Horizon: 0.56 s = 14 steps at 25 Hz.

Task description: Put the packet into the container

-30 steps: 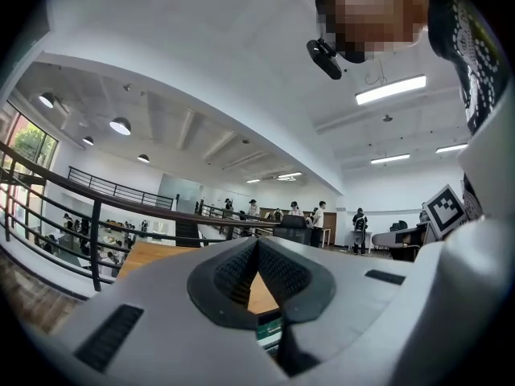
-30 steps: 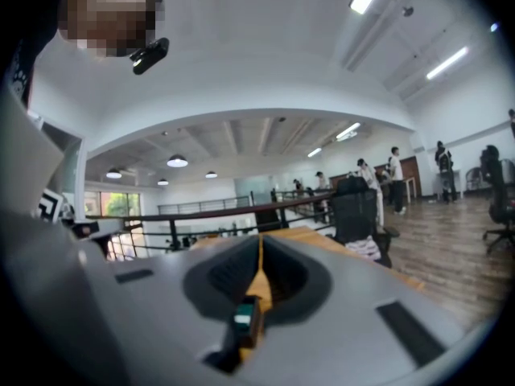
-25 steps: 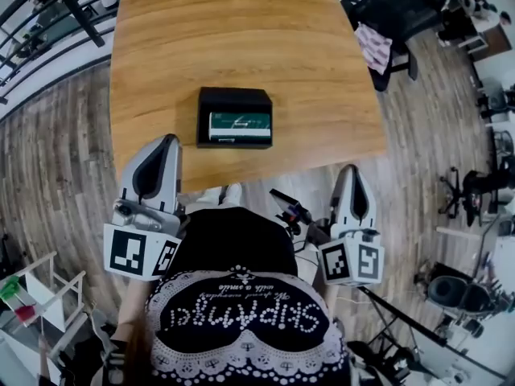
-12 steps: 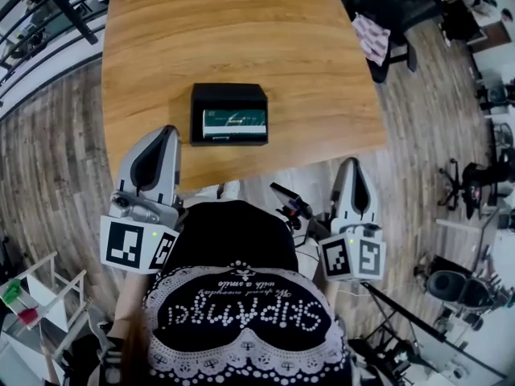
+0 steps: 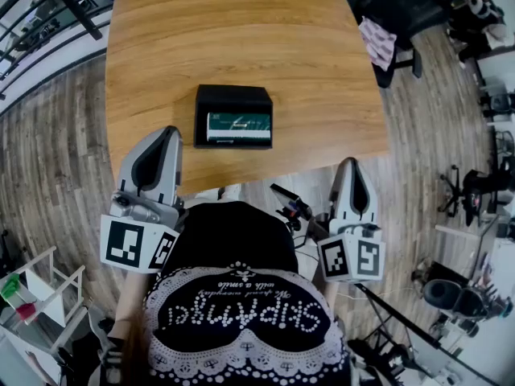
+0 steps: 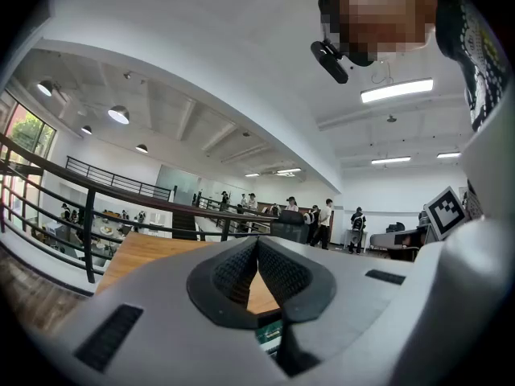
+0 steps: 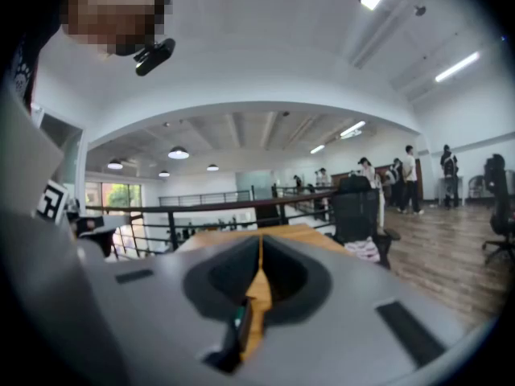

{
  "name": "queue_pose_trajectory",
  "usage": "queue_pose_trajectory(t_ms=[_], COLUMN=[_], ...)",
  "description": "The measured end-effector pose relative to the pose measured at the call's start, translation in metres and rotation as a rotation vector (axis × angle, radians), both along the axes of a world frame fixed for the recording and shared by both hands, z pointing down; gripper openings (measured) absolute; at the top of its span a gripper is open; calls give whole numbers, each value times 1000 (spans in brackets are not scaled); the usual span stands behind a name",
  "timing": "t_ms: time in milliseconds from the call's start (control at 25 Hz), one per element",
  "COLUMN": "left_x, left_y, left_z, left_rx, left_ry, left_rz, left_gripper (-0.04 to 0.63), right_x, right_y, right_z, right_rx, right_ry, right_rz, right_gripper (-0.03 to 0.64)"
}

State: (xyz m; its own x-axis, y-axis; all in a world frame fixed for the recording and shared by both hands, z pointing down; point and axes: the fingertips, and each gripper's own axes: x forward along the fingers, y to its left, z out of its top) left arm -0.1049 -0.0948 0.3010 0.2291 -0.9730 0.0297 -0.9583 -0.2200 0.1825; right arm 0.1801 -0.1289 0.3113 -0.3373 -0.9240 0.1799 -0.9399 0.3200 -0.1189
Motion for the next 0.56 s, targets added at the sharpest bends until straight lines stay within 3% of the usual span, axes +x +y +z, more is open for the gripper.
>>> queue_pose_trajectory(t_ms=[560], left_x=[-4], left_y=[-2], left_z=[0], left_rx=[-8], left_ry=[10], left_rz=[-5], left_gripper=[32], right_x=[-1], right_y=[-1], right_z=[1], right_rx=[-10], right_ry=[4], right_rz=[1], right_gripper=[35])
